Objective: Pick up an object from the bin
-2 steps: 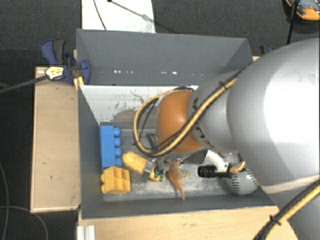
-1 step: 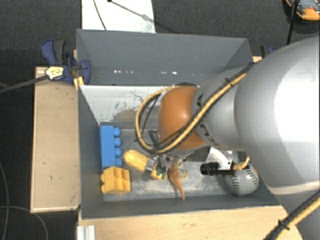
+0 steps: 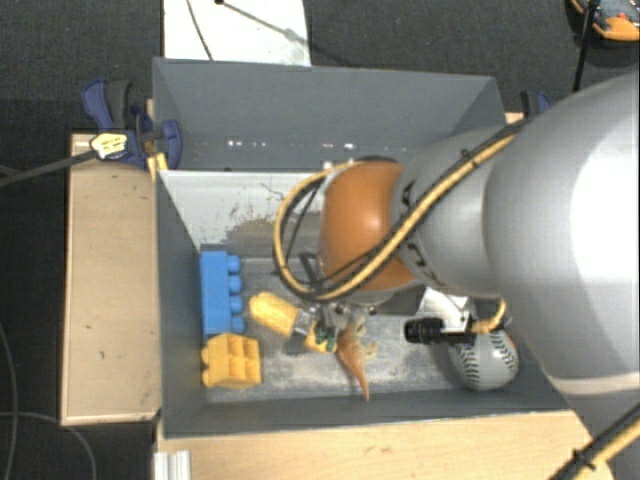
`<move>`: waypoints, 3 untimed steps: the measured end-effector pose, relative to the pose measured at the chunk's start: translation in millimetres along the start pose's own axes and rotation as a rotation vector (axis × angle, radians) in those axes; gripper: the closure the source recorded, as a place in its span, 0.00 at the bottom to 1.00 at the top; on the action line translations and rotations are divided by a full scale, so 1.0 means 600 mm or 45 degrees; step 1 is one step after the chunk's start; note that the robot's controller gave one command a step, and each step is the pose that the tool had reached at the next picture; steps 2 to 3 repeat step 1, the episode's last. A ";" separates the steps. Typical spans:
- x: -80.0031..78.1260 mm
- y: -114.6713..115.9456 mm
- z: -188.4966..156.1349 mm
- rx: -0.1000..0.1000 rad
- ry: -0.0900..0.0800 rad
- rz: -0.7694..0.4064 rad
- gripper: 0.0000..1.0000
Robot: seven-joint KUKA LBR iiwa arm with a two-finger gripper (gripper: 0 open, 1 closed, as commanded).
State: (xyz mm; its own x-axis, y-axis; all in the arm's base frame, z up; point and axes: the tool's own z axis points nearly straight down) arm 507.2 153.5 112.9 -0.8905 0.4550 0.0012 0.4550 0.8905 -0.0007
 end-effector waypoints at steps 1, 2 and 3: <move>0.000 0.000 -0.025 -0.001 -0.001 -0.001 1.00; 0.000 0.000 -0.025 -0.001 -0.001 -0.001 1.00; 0.000 0.000 -0.025 -0.001 -0.001 -0.001 1.00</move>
Offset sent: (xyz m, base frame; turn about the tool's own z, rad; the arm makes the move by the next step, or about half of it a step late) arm -0.0001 0.0001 0.0488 0.0000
